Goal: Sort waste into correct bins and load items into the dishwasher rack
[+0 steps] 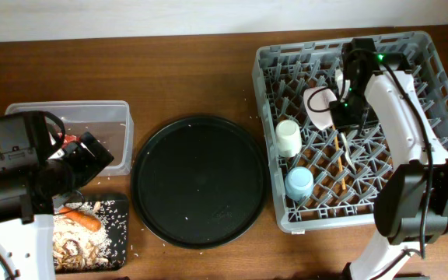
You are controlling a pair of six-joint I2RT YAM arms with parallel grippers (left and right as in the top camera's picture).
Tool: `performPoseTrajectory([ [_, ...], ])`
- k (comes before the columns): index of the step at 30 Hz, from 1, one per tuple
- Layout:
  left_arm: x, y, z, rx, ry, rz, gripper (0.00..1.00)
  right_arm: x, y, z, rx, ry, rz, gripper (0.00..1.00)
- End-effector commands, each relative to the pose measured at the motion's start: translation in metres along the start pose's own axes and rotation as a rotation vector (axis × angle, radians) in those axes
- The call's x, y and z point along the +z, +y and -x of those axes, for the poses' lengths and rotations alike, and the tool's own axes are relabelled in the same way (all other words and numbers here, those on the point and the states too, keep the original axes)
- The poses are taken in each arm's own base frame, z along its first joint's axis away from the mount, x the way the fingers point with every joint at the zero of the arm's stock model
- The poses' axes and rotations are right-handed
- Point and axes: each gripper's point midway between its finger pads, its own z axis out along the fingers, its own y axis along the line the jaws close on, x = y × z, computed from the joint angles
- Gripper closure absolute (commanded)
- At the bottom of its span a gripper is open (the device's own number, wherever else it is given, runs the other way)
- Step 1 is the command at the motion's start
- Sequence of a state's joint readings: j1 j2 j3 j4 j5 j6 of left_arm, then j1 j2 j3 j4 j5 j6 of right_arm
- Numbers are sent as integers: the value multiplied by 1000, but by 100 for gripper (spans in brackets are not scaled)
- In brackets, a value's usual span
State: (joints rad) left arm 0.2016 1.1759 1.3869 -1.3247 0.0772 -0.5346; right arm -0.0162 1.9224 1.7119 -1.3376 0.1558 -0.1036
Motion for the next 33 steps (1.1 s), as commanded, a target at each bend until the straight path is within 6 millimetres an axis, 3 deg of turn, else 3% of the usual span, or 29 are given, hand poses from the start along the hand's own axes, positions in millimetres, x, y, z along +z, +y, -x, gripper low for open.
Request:
performPoseTrajectory([
  [1, -6, -1, 5, 10, -26, -5, 1, -37, 16, 21, 17, -118, 117, 1],
  [4, -6, -1, 5, 10, -26, -5, 1, -41, 33, 28, 12, -151, 217, 1],
  [14, -6, -1, 5, 10, -26, -5, 1, -39, 27, 28, 25, -148, 213, 1],
  [18, -6, -1, 5, 10, -26, -5, 1, -50, 34, 27, 3, -176, 212, 1],
  [21, -6, -1, 5, 10, -26, -5, 1, -90, 41, 21, -24, -284, 206, 1],
  [23, -6, -1, 5, 10, -26, -5, 1, -155, 45, -1, -50, -465, 198, 1],
  [26, -6, -1, 5, 10, -26, -5, 1, -219, 44, -38, -65, -662, 192, 1],
  [29, -6, -1, 5, 10, -26, -5, 1, -294, 37, -102, -74, -942, 173, 1],
  [31, -6, -1, 5, 10, -26, -5, 1, -322, 31, -144, -65, -1082, 161, 1],
  [33, -6, -1, 5, 10, -26, -5, 1, -333, 29, -179, -58, -1184, 154, 1],
])
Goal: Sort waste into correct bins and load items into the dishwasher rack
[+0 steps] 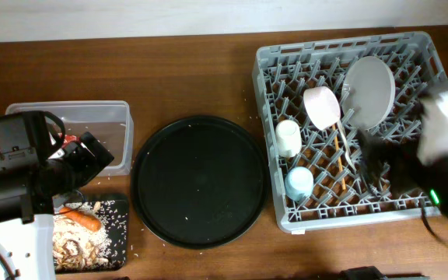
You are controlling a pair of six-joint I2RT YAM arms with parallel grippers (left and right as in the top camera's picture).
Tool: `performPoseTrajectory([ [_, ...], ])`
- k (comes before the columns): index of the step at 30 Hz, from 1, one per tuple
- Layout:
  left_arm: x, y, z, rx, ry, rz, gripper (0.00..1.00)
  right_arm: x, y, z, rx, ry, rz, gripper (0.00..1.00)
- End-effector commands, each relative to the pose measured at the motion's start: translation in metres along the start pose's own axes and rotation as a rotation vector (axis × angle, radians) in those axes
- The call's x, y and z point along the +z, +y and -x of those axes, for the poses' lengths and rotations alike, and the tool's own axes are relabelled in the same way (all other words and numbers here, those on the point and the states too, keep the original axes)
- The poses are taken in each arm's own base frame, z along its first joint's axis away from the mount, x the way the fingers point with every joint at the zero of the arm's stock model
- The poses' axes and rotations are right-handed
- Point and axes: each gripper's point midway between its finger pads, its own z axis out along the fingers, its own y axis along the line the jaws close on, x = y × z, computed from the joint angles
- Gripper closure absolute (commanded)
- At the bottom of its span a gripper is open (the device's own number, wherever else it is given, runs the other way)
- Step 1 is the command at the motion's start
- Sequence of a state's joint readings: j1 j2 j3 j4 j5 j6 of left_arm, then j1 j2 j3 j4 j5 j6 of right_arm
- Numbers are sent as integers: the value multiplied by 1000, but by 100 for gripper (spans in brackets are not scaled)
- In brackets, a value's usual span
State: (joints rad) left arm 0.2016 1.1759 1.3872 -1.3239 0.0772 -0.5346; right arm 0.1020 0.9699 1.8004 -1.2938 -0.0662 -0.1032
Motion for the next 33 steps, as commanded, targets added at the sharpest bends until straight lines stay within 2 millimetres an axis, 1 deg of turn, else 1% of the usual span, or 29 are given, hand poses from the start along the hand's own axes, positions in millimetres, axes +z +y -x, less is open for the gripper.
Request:
performPoseTrajectory([
  [1, -6, 0, 4, 10, -25, -4, 1, -46, 6, -14, -11, -147, -5, 1],
  [2, -6, 0, 4, 10, -25, -4, 1, -53, 7, -20, -14, -199, -10, 1],
  [3, -6, 0, 4, 10, -25, -4, 1, -63, 9, -33, -21, -307, -21, 1],
  [4, -6, 0, 4, 10, -25, -4, 1, -61, 10, -42, -25, -363, -24, 1],
  [5, -6, 0, 4, 10, -25, -4, 1, -55, 12, -52, -30, -422, -24, 1],
  [7, -6, 0, 4, 10, -25, -4, 1, -31, 18, -74, -39, -522, -3, 1],
  [9, -6, 0, 4, 10, -25, -4, 1, -4, 27, -87, -61, -611, 41, 1],
  [10, -6, 0, 4, 10, -25, -4, 1, 13, 33, -93, -78, -670, 69, 1],
  [12, -6, 0, 4, 10, -25, -4, 1, 36, 38, -102, -97, -746, 88, 1],
  [14, -6, 0, 4, 10, -25, -4, 1, 62, 39, -119, -104, -798, 84, 1],
  [17, -6, 0, 4, 10, -25, -4, 1, 85, 39, -140, -103, -794, 83, 1],
  [19, -6, 0, 4, 10, -25, -4, 1, 100, 40, -155, -98, -756, 88, 1],
  [22, -6, 0, 4, 10, -25, -4, 1, 116, 41, -173, -92, -708, 93, 1],
  [24, -6, 0, 4, 10, -25, -4, 1, 127, 42, -187, -84, -642, 100, 1],
  [26, -6, 0, 4, 10, -25, -4, 1, 132, 41, -194, -79, -608, 98, 1],
  [30, -6, 0, 4, 10, -25, -4, 1, 152, 38, -227, -54, -453, 87, 1],
  [33, -6, 0, 4, 10, -25, -4, 1, 154, 28, -230, -28, -432, 30, 1],
])
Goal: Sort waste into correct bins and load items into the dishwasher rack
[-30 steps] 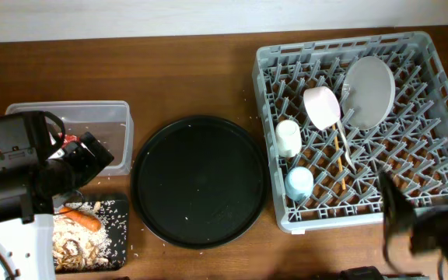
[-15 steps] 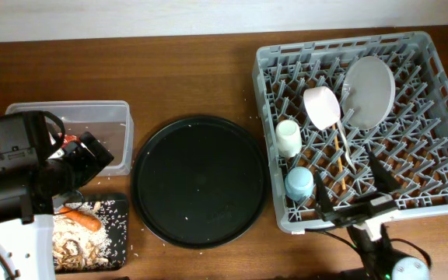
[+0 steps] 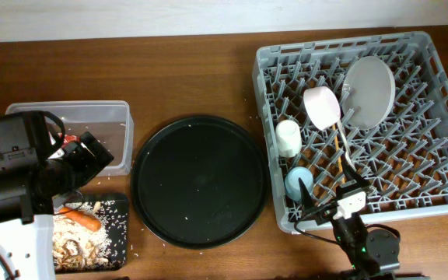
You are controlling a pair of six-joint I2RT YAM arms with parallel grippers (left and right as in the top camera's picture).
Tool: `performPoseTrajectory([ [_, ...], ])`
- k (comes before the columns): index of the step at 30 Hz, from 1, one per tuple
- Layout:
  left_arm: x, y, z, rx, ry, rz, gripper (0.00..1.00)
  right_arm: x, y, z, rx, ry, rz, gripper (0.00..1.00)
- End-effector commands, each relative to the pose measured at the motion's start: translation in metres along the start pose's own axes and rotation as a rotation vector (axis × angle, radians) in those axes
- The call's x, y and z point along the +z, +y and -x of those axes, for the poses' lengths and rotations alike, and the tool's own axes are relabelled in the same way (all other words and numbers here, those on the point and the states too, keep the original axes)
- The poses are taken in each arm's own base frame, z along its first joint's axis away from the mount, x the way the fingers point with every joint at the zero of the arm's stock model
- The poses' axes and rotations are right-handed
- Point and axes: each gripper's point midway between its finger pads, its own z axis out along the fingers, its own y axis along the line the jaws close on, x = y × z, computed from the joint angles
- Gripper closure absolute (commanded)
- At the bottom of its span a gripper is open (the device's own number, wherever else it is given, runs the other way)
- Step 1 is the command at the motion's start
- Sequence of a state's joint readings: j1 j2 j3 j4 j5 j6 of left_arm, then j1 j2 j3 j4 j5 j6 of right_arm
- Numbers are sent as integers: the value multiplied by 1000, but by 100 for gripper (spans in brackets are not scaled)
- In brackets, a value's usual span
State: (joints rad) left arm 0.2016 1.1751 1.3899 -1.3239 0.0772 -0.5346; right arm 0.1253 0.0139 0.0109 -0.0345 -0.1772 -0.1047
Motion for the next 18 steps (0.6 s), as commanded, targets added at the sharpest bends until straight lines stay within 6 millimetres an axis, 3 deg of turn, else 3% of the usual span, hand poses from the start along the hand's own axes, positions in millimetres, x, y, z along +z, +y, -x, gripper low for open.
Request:
performPoseTrajectory([
  [1, -5, 0, 4, 10, -22, -2, 1, -2, -25, -2, 104, -1, -150, 1],
  [3, -5, 0, 4, 10, -22, -2, 1, -5, -39, -3, 183, -7, -234, 1],
  [7, -5, 0, 4, 10, -22, -2, 1, -4, -33, -16, 187, 45, -203, 1],
  [18, -5, 0, 4, 10, -22, -2, 1, -4, -31, -15, 187, 43, -191, 1],
])
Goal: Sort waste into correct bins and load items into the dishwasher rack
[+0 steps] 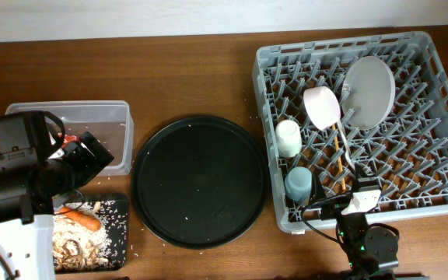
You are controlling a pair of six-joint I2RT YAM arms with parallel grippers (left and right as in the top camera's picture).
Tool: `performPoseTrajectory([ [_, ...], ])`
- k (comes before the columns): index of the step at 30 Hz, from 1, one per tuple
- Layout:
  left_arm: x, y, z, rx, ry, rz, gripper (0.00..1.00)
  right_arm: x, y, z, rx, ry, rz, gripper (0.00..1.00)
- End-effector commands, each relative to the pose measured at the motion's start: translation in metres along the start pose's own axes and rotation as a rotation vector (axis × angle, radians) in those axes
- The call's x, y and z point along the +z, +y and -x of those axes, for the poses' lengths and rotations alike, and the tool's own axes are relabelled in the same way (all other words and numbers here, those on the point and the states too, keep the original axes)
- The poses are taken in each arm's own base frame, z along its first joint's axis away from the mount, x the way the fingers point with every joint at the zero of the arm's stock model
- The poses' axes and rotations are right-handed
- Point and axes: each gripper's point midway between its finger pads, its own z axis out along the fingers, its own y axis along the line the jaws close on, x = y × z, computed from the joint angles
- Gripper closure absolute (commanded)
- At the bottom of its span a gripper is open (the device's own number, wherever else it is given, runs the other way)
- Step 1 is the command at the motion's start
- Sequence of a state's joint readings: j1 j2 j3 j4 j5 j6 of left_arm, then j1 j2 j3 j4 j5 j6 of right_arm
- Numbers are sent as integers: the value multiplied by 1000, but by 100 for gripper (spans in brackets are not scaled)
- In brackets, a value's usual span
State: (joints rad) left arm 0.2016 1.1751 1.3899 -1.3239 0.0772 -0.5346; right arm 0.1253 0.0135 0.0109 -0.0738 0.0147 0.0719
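Observation:
The grey dishwasher rack (411, 213) on the right holds a grey plate (369, 92) on edge, a white bowl (322, 106), a white cup (288, 138), a blue cup (299, 183) and wooden chopsticks (341, 159). My right gripper (348, 204) sits low at the rack's front edge, holding nothing that I can see; its jaws are unclear. My left gripper (96, 155) hangs over the near right corner of the clear bin (68, 117), and its fingers are not readable.
A round black tray (201, 180) lies bare in the middle of the table. At the lower left a black food tray (111, 222) holds rice and a carrot (80, 219). Rice grains are scattered around the trays.
My right arm has shifted slightly right and down at the rack's front edge, uncovering the blue cup. The left arm and all items are unchanged.
My right gripper was at the back of the rack, over the plate beside the white bowl. Then the plate stood free in the rack and the arm was a blur at the right. After that the arm was down at the rack's front edge, where it stays.

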Motion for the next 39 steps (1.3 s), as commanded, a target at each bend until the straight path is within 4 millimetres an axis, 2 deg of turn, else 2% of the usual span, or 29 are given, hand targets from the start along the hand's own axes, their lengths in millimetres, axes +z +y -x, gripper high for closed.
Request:
performPoseTrajectory([
  [1, -5, 0, 4, 10, -22, -2, 1, 0, 0, -2, 8, 2, 1, 1],
  [19, -5, 0, 3, 13, -22, -4, 1, 0, 0, -2, 8, 2, 1, 1],
  [23, -54, -11, -18, 132, -186, -89, 1, 0, 0, -2, 8, 2, 1, 1],
  [25, -80, -10, -41, 207, -268, -168, 1, 0, 0, -2, 8, 2, 1, 1],
  [27, -88, 5, -74, 255, -309, -257, 1, 0, 0, -2, 8, 2, 1, 1],
  [29, -77, 22, -94, 215, -321, -290, 1, 0, 0, -2, 8, 2, 1, 1],
  [31, -51, 33, -106, 206, -361, -324, 1, 0, 0, -2, 8, 2, 1, 1],
  [32, -33, 32, -107, 202, -401, -358, 1, 0, 0, -2, 8, 2, 1, 1],
  [34, -12, 19, -97, 191, -501, -441, 1, 0, 0, -2, 8, 2, 1, 1],
  [39, 18, -22, -60, 163, -781, -666, 1, 0, 0, -2, 8, 2, 1, 1],
])
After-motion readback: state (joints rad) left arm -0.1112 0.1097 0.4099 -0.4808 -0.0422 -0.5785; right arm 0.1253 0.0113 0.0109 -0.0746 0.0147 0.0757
